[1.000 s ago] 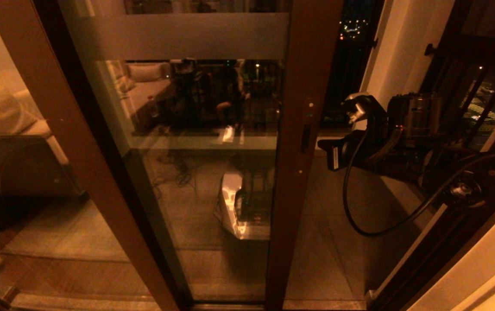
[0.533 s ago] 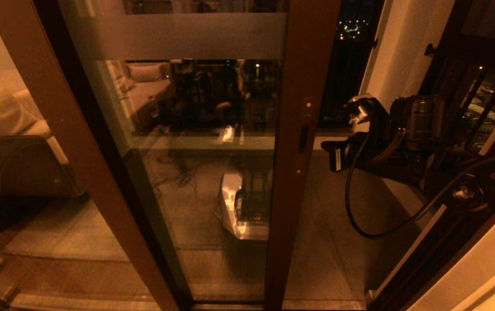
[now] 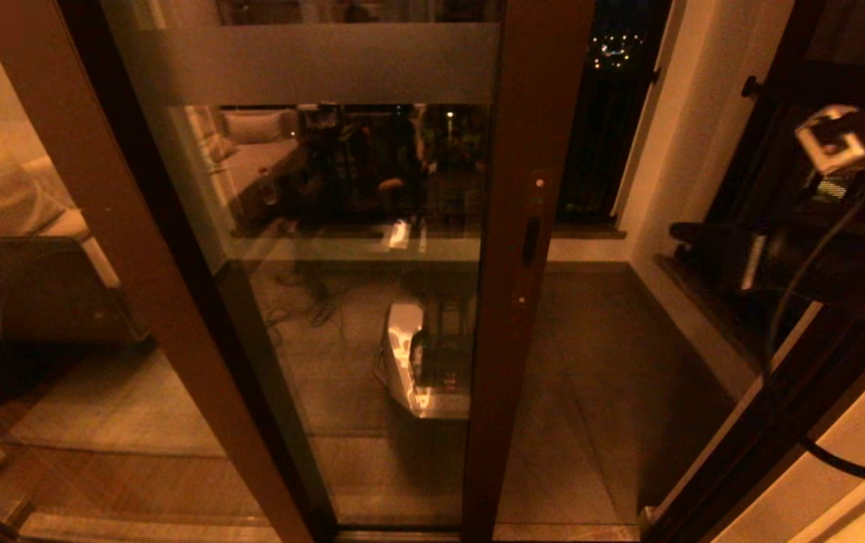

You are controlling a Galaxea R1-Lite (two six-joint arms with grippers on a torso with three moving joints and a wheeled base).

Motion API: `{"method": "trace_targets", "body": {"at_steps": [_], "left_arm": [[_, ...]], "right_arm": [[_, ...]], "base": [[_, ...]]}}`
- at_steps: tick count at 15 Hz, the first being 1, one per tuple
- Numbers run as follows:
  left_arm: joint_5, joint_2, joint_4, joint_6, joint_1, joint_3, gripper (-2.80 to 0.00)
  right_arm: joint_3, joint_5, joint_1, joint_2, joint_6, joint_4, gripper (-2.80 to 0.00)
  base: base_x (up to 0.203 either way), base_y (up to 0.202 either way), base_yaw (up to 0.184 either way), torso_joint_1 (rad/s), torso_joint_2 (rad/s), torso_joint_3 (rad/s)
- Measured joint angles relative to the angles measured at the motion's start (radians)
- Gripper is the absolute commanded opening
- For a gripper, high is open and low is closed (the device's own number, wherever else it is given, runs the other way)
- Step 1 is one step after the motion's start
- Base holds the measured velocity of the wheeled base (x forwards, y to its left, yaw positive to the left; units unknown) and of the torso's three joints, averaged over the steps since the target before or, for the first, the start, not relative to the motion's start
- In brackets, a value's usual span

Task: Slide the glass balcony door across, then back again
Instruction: Open the slid door

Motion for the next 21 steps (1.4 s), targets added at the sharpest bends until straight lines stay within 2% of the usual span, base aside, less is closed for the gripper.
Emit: {"method": "trace_targets", "body": {"at_steps": [3, 4, 5, 9, 12, 15, 18, 21], "left_arm": [[0.0, 0.0, 0.0, 0.0, 0.0, 0.0, -2.8], [0.0, 0.0, 0.0, 0.0, 0.001, 0.0, -2.8], [0.0, 0.0, 0.0, 0.0, 0.0, 0.0, -2.8], [0.0, 0.0, 0.0, 0.0, 0.0, 0.0, -2.8], [0.0, 0.0, 0.0, 0.0, 0.0, 0.0, -2.8], [0.0, 0.0, 0.0, 0.0, 0.0, 0.0, -2.8], [0.0, 0.0, 0.0, 0.0, 0.0, 0.0, -2.8], [0.0, 0.0, 0.0, 0.0, 0.0, 0.0, -2.8]], "right_arm": [[-0.027, 0.202, -0.018, -0.27, 0.069, 0.328, -2.8], [-0.033, 0.246, -0.022, -0.355, 0.079, 0.434, -2.8], [-0.036, 0.256, -0.025, -0.442, 0.079, 0.533, -2.8], [-0.048, 0.119, -0.037, -0.77, -0.011, 0.836, -2.8], [-0.083, 0.051, -0.094, -0.972, -0.088, 1.056, -2.8], [-0.176, -0.008, -0.13, -1.066, -0.031, 1.305, -2.8], [-0.238, -0.014, -0.162, -1.098, -0.089, 1.326, -2.8], [-0.22, 0.051, -0.231, -1.147, -0.122, 1.32, -2.8]], "base": [[0.0, 0.0, 0.0, 0.0, 0.0, 0.0], [0.0, 0.0, 0.0, 0.0, 0.0, 0.0], [0.0, 0.0, 0.0, 0.0, 0.0, 0.0], [0.0, 0.0, 0.0, 0.0, 0.0, 0.0], [0.0, 0.0, 0.0, 0.0, 0.0, 0.0], [0.0, 0.0, 0.0, 0.0, 0.0, 0.0], [0.0, 0.0, 0.0, 0.0, 0.0, 0.0], [0.0, 0.0, 0.0, 0.0, 0.0, 0.0]]}}
